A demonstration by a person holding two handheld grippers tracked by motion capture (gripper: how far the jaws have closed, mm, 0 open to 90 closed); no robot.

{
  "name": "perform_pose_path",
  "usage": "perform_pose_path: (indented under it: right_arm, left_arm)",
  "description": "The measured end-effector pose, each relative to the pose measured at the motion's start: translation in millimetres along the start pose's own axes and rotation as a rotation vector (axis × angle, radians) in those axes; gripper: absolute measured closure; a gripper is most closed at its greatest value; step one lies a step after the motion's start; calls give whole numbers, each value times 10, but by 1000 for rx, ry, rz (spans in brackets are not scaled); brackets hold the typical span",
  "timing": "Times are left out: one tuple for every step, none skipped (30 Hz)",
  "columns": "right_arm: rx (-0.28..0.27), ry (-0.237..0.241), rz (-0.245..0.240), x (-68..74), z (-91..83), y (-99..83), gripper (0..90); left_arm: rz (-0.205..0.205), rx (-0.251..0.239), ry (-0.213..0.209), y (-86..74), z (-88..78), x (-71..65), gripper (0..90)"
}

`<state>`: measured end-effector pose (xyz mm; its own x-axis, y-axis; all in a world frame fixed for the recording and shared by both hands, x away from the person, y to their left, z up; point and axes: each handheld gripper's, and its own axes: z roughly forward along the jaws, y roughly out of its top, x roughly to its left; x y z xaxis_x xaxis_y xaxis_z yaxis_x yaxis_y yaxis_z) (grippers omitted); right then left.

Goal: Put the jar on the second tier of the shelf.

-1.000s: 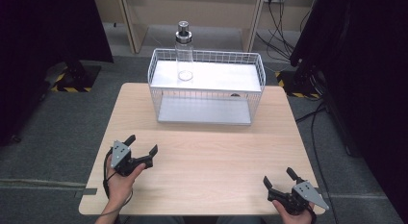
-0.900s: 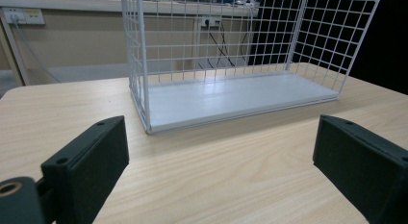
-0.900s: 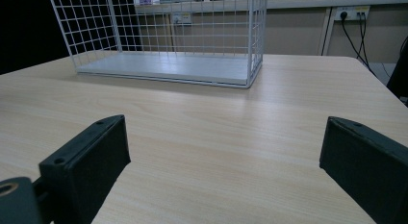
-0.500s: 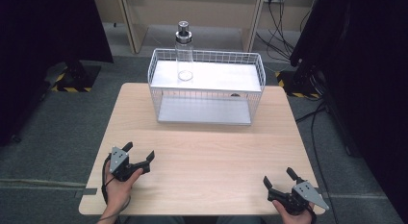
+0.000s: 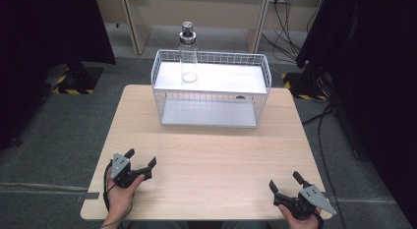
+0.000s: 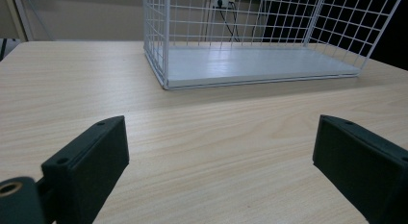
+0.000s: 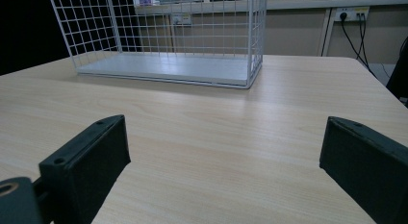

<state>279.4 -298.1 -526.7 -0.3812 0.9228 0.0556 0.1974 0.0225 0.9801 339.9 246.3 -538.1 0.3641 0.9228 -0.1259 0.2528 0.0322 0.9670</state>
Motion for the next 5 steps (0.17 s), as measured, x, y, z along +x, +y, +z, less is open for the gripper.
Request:
perform_pose_path:
  right_arm:
    - [1, 0, 1, 0, 1, 0, 35]
    - [1, 0, 1, 0, 1, 0, 35]
    - [1, 0, 1, -1, 1, 0, 35]
    - [1, 0, 2, -1, 1, 0, 35]
    - [1, 0, 3, -2, 1, 0, 35]
  left_arm:
    - [5, -2, 0, -1, -2, -4, 48]
    - [5, -4, 0, -2, -3, -9, 48]
    - [5, -4, 0, -2, -3, -11, 48]
    - [5, -3, -1, -2, -3, -11, 47]
    - [4, -1, -1, -2, -3, -11, 44]
